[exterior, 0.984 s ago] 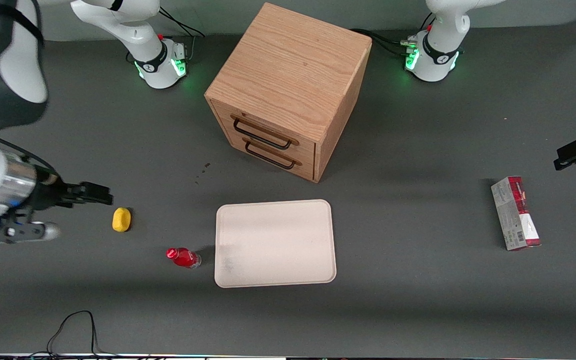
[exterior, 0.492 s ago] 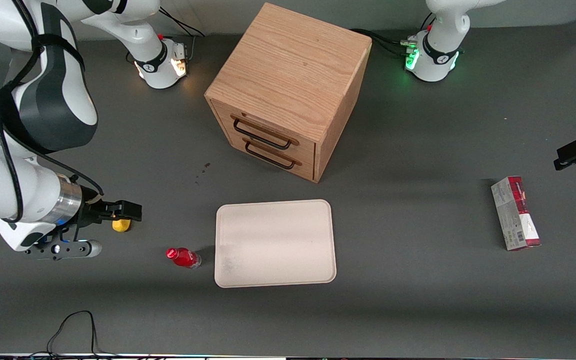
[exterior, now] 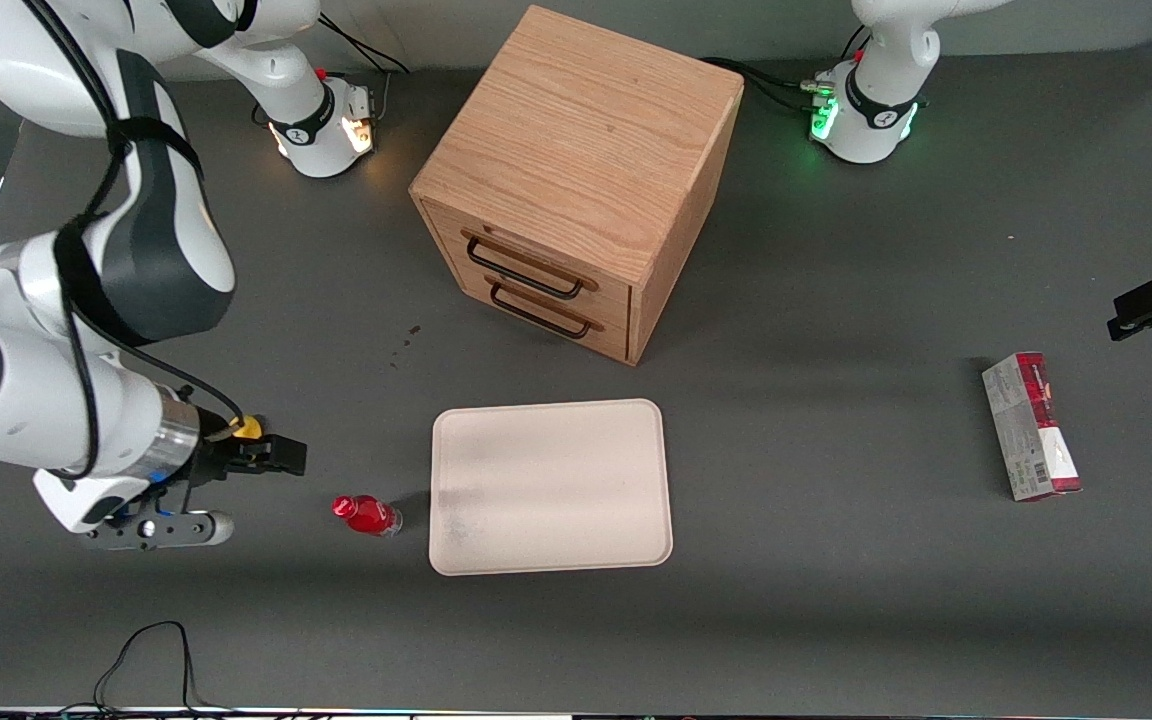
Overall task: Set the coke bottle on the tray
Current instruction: 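Lower the open right gripper over the bottle's cap end, then close the right gripper on the bottle neck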
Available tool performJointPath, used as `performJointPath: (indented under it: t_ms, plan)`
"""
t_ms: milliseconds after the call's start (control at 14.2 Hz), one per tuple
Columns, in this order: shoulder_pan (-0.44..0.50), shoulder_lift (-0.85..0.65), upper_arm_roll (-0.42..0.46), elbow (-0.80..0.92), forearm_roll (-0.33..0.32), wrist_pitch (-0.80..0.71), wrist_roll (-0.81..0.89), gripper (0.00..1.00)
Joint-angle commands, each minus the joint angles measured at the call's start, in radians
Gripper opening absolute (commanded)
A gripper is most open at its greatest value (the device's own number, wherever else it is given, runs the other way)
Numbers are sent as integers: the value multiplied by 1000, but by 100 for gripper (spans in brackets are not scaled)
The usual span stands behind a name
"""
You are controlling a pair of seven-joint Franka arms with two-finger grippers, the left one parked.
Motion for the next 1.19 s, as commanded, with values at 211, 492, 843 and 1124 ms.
performJointPath:
  t_ms: [211,492,843,1124]
  plan:
    - [26,92,-5,27,-18,63,32,100]
    - [26,129,-6,6,-50,112,24,100]
    - [25,129,-8,-98,-67,265,30,100]
    - [26,126,-8,-164,-65,316,36,100]
